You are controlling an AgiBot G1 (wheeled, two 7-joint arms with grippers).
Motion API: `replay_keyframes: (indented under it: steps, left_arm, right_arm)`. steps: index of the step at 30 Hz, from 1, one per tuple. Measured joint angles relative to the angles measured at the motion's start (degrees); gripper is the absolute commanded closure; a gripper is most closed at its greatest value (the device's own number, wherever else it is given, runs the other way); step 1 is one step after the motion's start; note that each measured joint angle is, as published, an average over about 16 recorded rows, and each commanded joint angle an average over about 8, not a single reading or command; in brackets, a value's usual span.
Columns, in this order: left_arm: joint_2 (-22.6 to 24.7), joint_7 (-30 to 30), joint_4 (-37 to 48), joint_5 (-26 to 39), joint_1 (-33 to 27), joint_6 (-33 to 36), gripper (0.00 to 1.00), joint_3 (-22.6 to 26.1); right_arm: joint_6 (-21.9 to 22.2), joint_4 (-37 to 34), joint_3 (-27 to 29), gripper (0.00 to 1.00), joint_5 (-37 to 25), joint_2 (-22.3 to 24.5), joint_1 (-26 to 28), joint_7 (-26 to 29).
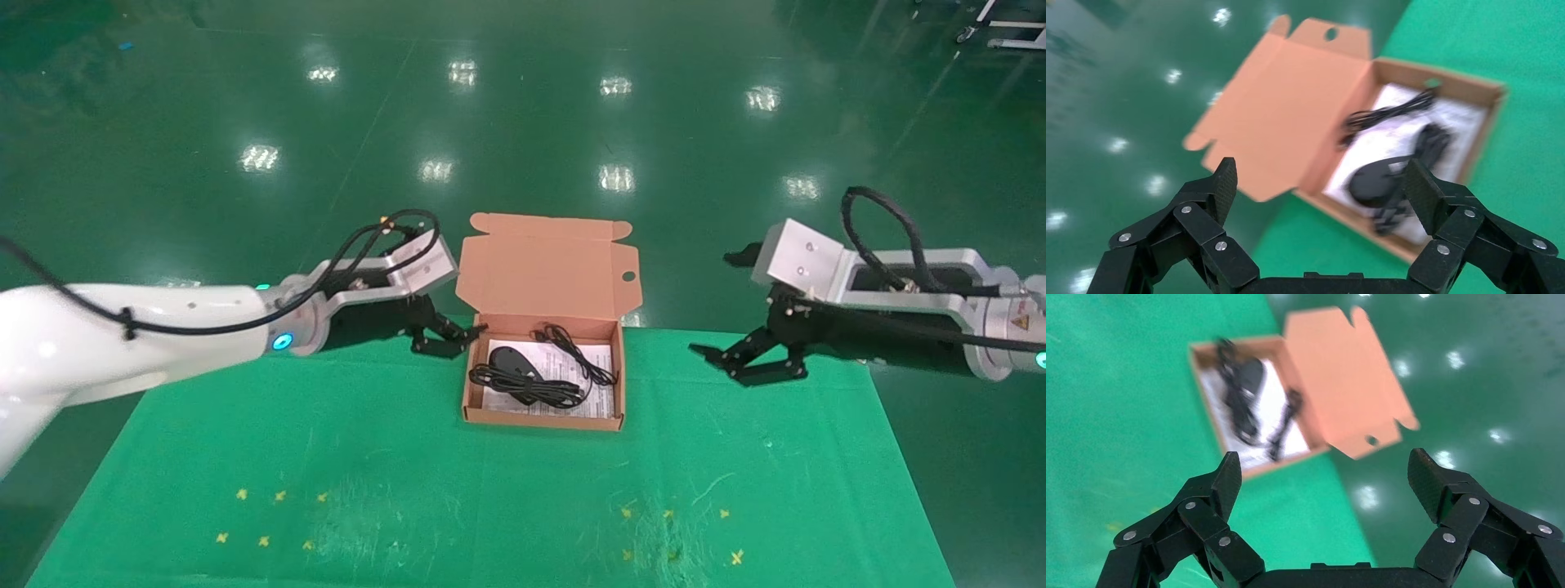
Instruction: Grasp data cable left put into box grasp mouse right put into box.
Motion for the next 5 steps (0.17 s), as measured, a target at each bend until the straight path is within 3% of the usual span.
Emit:
replay_keyframes:
  steps: [5]
  left_arm:
    - [-1.74, -0.01, -1.58, -2.66, 1.56, 2.91, 0.00, -2.33]
  right_arm:
    - [-1.69, -0.10, 1.57, 0.00, 2.94, 0.13, -1.58, -0.76]
